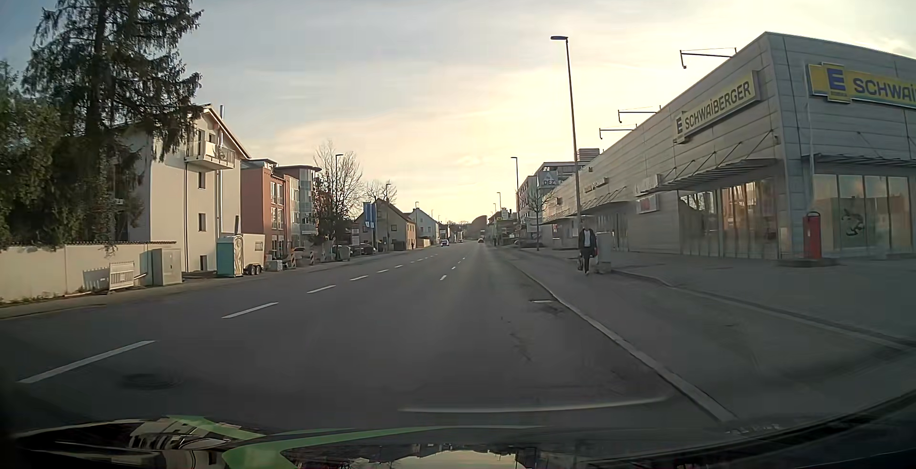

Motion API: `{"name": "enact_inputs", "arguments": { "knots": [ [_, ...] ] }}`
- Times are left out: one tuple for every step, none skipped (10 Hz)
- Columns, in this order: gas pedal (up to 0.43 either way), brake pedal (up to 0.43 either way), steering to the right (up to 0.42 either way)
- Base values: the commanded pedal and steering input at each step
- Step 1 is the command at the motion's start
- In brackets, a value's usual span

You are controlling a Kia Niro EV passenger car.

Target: Follow the waypoints while adhering to traffic rules and regulations

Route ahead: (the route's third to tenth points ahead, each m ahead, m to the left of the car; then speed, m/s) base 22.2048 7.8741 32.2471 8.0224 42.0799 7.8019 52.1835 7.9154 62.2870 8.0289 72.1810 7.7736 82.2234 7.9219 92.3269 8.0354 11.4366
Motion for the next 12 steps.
{"name": "enact_inputs", "arguments": {
  "knots": [
    [0.228,0.000,0.005],
    [0.228,0.000,0.004],
    [0.228,0.000,0.004],
    [0.228,0.000,0.003],
    [0.228,0.000,0.004],
    [0.228,0.000,0.003],
    [0.228,0.000,0.003],
    [0.220,0.000,0.003],
    [0.220,0.000,0.002],
    [0.220,0.000,0.001],
    [0.220,0.000,0.000],
    [0.220,0.000,0.000]
  ]
}}
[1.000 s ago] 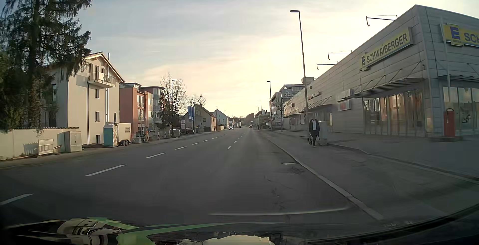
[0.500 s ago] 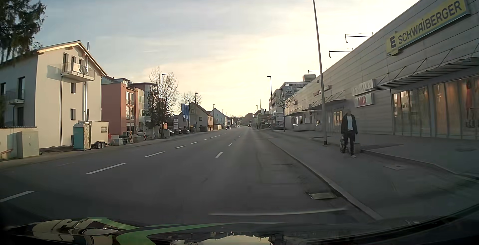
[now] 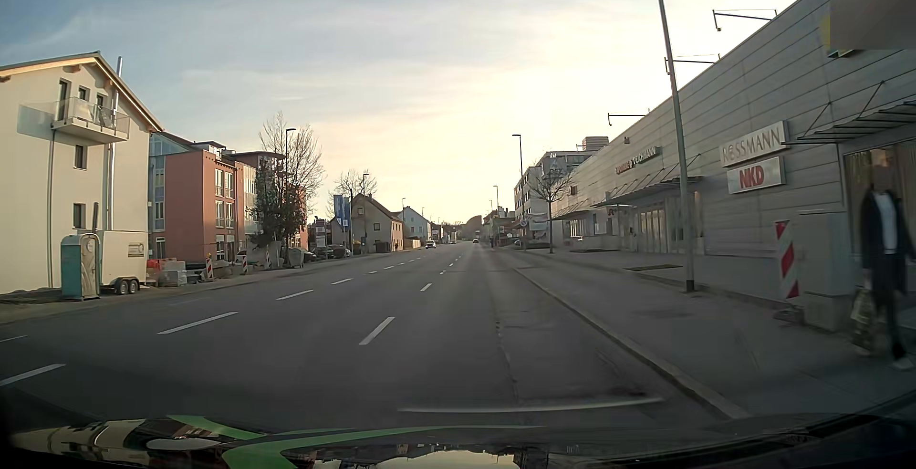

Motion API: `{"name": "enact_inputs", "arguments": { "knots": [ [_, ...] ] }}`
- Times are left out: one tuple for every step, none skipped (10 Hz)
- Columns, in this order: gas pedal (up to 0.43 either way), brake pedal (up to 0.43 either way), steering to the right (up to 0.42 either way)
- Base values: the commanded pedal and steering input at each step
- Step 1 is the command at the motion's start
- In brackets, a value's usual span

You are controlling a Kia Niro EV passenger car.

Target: Follow the waypoints while adhering to traffic rules and regulations

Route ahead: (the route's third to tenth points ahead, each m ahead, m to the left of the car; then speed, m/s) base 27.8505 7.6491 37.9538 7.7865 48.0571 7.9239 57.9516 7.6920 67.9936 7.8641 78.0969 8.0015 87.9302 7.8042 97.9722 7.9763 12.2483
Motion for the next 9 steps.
{"name": "enact_inputs", "arguments": {
  "knots": [
    [0.220,0.000,0.000],
    [0.189,0.000,0.000],
    [0.177,0.000,0.000],
    [0.177,0.000,-0.001],
    [0.177,0.000,-0.001],
    [0.177,0.000,-0.001],
    [0.177,0.000,-0.001],
    [0.169,0.000,-0.001],
    [0.157,0.000,-0.003]
  ]
}}
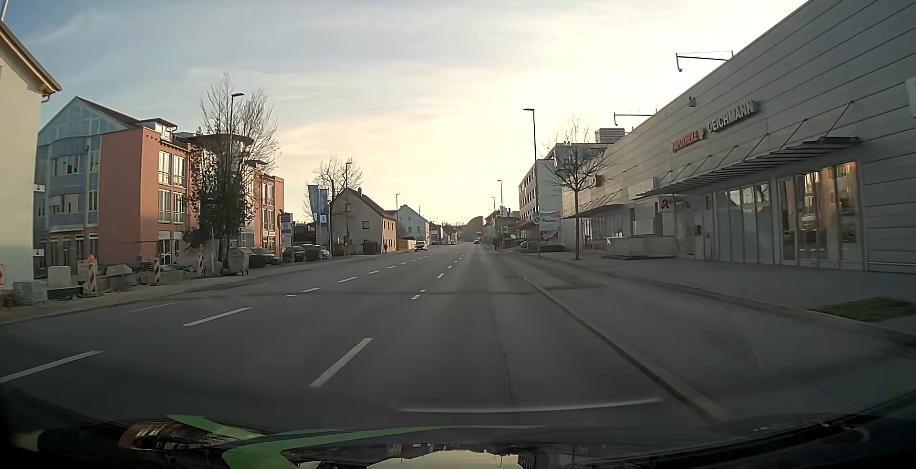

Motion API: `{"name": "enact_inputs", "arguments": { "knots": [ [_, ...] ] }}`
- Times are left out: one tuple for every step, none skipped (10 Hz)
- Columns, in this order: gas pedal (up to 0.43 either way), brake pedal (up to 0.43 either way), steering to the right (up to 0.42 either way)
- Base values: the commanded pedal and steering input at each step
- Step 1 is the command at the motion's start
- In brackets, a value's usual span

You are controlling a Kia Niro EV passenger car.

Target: Follow the waypoints while adhering to traffic rules and regulations

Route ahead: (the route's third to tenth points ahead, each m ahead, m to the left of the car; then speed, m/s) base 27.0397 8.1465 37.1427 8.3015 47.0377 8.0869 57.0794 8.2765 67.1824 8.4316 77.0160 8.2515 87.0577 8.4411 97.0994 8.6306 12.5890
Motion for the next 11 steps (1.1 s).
{"name": "enact_inputs", "arguments": {
  "knots": [
    [0.157,0.000,-0.003],
    [0.157,0.000,-0.003],
    [0.157,0.000,-0.003],
    [0.157,0.000,-0.002],
    [0.157,0.000,-0.001],
    [0.157,0.000,0.000],
    [0.157,0.000,0.001],
    [0.150,0.000,0.001],
    [0.150,0.000,0.000],
    [0.150,0.000,0.000],
    [0.150,0.000,0.000]
  ]
}}
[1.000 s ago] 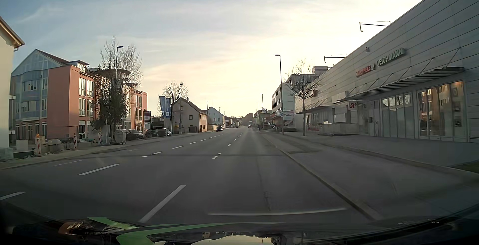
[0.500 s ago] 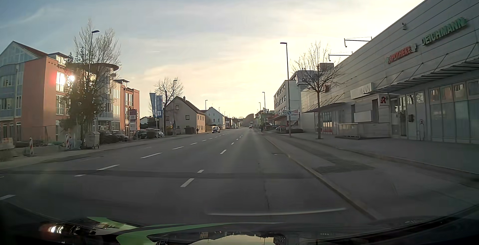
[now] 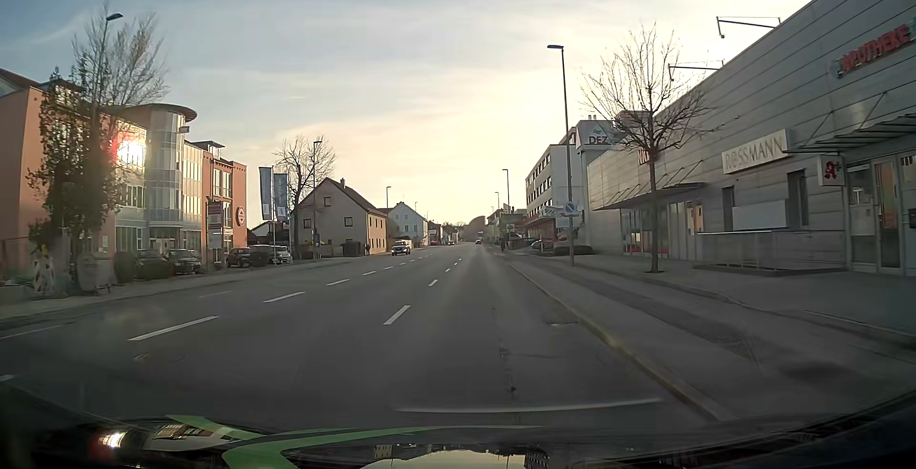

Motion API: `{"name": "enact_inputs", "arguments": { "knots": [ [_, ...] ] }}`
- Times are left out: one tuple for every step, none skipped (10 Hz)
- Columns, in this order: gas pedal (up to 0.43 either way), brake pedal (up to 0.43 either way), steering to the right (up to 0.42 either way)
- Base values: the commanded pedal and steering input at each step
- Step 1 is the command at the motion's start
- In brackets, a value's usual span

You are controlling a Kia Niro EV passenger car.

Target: Follow the waypoints while adhering to traffic rules and regulations

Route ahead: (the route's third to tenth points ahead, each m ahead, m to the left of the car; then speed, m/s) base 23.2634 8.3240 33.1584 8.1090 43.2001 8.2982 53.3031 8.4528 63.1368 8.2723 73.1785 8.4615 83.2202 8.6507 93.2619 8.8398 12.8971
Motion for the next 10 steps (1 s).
{"name": "enact_inputs", "arguments": {
  "knots": [
    [0.150,0.000,0.000],
    [0.150,0.000,0.000],
    [0.150,0.000,0.000],
    [0.150,0.000,-0.001],
    [0.150,0.000,0.000],
    [0.150,0.000,-0.001],
    [0.150,0.000,-0.001],
    [0.150,0.000,-0.001],
    [0.138,0.000,-0.001],
    [0.118,0.000,-0.001]
  ]
}}
